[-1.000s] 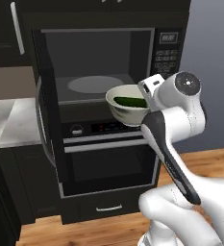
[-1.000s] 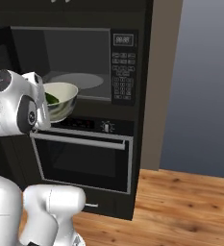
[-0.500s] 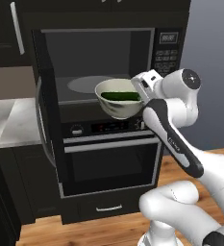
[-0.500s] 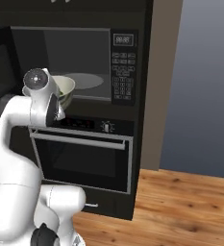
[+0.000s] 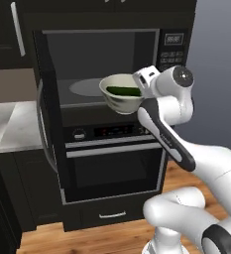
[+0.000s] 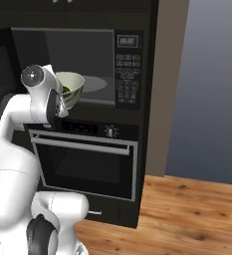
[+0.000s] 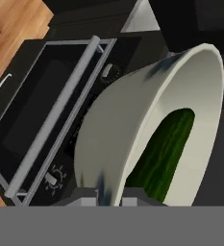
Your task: Pick the cucumber from the sink and place it in the bowl. Then pick the bowl and place it in the microwave. Then close the microwave door and press the start button.
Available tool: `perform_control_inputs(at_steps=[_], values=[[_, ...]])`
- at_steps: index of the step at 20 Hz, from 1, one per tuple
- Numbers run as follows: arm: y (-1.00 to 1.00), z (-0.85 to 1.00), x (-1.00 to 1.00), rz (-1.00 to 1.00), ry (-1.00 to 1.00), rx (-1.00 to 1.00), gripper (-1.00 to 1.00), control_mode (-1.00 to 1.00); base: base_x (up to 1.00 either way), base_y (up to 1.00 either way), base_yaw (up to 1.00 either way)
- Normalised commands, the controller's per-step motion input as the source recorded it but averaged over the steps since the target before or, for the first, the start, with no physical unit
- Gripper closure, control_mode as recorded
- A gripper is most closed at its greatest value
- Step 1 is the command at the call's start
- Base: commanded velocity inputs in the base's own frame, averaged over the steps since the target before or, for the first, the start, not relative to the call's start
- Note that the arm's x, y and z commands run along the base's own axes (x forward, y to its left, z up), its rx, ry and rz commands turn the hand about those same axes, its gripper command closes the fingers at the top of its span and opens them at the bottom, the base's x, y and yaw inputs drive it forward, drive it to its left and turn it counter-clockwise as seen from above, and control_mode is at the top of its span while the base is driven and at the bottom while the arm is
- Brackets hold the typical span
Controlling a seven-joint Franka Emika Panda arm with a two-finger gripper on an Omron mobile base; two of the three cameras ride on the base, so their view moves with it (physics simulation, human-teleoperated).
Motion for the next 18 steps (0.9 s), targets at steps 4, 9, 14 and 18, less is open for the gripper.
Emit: perform_control_inputs(at_steps=[4,9,14,18], values=[[0.00,0.12,0.49,-0.05,0.00,0.01,1.00,-1.00,0.00,0.00,0.00],[0.00,0.04,0.60,0.00,0.00,0.01,1.00,-1.00,0.00,0.00,0.00],[0.01,-0.10,0.65,0.00,0.00,0.00,1.00,-1.00,0.00,0.00,0.00],[0.12,-0.01,0.64,0.00,0.00,0.00,1.00,-1.00,0.00,0.00,0.00]])
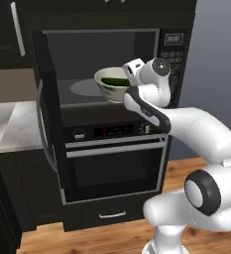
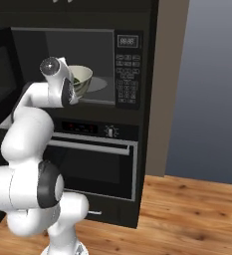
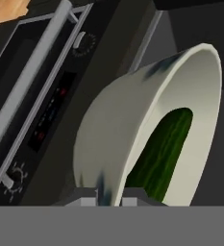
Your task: Pick the cucumber from the sink and place it in the bowl. Then pick the bowl and place it in the microwave. Then close the microwave door and press the start button.
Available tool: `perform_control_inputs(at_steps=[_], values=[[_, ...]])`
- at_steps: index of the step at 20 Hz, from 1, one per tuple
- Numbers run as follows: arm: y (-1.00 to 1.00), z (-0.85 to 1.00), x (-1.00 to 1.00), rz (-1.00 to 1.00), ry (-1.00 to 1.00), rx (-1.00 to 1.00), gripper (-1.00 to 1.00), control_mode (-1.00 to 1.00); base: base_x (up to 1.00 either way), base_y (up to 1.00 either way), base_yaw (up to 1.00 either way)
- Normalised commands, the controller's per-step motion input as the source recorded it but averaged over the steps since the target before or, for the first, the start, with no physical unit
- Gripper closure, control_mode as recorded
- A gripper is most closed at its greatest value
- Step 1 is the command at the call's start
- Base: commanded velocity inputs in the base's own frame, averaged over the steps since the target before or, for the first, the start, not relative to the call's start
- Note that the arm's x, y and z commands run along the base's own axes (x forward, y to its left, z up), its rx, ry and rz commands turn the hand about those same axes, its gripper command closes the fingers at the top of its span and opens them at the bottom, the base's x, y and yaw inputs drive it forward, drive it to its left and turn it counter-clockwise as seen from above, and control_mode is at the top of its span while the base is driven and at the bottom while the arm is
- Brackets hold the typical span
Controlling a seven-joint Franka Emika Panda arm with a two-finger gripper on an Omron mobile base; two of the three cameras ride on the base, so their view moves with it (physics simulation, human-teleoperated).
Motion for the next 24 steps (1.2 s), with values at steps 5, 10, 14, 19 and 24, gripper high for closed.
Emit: perform_control_inputs(at_steps=[5,10,14,19,24], values=[[0.14,-0.03,0.64,0.00,0.00,0.00,1.00,-1.00,0.00,0.00,0.00],[0.10,-0.11,0.59,0.00,0.00,0.00,1.00,-1.00,0.00,0.00,0.00],[0.11,-0.29,0.58,0.00,0.00,0.00,1.00,-1.00,0.00,0.00,0.00],[0.24,-0.04,0.62,0.00,0.00,0.00,1.00,-1.00,0.00,0.00,0.00],[0.23,0.00,0.59,0.00,0.00,0.00,1.00,-1.00,0.00,0.00,0.00]])
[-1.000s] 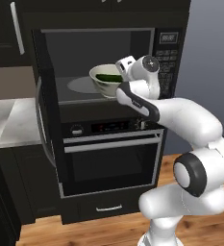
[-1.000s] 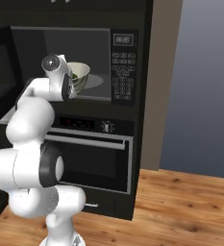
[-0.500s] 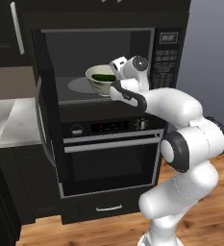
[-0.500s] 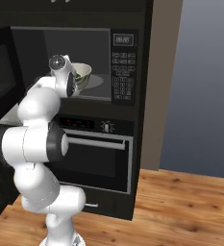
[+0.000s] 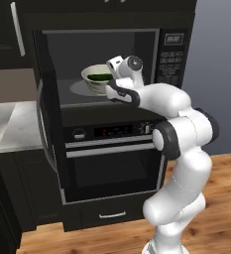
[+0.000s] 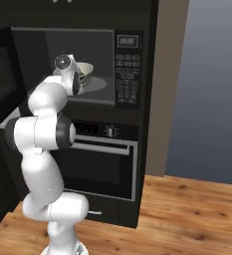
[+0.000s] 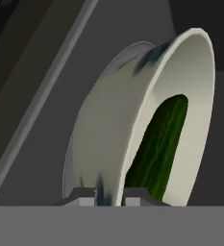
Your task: Pick the cucumber from the sink and place it in the bowl. Then pick the bowl and place it in the microwave. Then close the microwave door and press the start button.
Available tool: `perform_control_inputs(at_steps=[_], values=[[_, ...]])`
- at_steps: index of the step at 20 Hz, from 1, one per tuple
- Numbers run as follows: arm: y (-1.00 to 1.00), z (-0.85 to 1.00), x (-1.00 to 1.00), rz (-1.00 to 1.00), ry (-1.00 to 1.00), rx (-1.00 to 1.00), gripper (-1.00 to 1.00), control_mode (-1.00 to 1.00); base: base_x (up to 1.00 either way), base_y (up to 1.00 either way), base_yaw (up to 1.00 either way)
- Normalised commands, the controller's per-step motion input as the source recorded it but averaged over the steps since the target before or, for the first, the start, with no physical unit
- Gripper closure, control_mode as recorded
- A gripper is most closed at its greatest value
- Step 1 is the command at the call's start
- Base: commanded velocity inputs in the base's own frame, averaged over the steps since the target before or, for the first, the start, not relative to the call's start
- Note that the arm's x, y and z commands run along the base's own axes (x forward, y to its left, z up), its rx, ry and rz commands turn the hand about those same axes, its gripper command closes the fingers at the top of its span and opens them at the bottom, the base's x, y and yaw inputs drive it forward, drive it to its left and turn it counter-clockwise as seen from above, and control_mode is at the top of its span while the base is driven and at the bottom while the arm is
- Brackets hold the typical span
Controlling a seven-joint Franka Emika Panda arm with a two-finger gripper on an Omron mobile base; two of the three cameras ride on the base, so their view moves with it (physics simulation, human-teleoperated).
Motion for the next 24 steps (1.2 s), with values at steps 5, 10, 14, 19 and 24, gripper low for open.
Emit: perform_control_inputs(at_steps=[5,10,14,19,24], values=[[0.17,-0.07,0.63,0.00,0.00,0.00,1.00,-1.00,0.00,0.00,0.00],[0.04,-0.26,0.35,0.00,0.00,0.00,1.00,-1.00,0.00,0.00,0.00],[0.00,-0.44,0.00,0.00,0.00,0.00,-1.00,-1.00,0.00,0.00,0.00],[0.00,-0.10,-0.23,0.00,-0.01,0.01,-1.00,-1.00,0.00,0.00,0.00],[-0.09,0.00,-0.87,0.00,-0.08,0.08,-1.00,-1.00,0.00,0.00,0.00]])
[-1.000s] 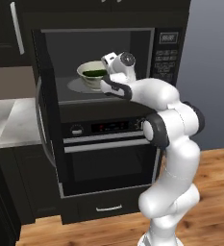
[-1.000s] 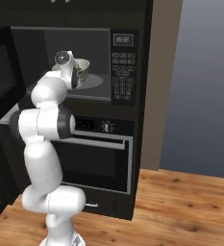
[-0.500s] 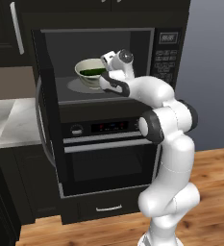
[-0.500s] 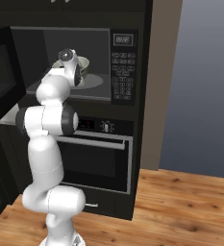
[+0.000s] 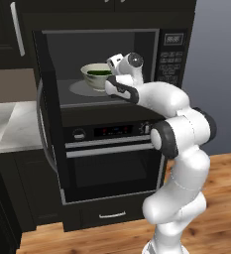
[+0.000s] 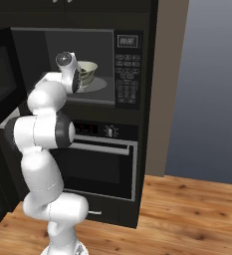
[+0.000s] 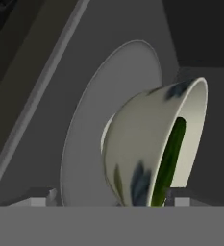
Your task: Pick the cucumber from the sink and place it in the bowl. Then pick the bowl and place it in the microwave. Then close the microwave door and press the start button.
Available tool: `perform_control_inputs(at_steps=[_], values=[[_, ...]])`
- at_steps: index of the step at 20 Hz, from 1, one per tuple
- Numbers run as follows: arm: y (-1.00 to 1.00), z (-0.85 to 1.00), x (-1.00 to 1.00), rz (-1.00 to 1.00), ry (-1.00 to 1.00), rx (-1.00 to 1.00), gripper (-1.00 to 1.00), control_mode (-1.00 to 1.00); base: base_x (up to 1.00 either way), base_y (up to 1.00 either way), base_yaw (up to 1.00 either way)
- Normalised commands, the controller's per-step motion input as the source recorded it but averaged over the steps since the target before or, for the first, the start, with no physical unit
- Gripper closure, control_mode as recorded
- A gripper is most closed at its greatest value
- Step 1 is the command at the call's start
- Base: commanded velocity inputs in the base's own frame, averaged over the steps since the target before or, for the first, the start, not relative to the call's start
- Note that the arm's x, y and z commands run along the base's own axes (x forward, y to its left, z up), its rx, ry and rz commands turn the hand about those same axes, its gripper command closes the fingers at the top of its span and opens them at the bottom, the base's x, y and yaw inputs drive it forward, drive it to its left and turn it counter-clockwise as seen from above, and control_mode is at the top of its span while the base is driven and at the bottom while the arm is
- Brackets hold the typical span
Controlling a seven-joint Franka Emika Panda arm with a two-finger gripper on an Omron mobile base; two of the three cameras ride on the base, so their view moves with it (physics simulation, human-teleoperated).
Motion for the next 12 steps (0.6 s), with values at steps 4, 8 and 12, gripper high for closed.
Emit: perform_control_inputs(at_steps=[4,8,12], values=[[0.00,0.01,-1.00,0.00,-0.09,0.11,-1.00,-1.00,0.00,0.00,0.00],[0.00,0.20,-1.00,0.00,0.00,0.12,-1.00,-1.00,0.00,0.00,0.00],[0.00,0.59,-1.00,0.00,0.02,0.12,-1.00,-1.00,0.00,0.00,0.00]])
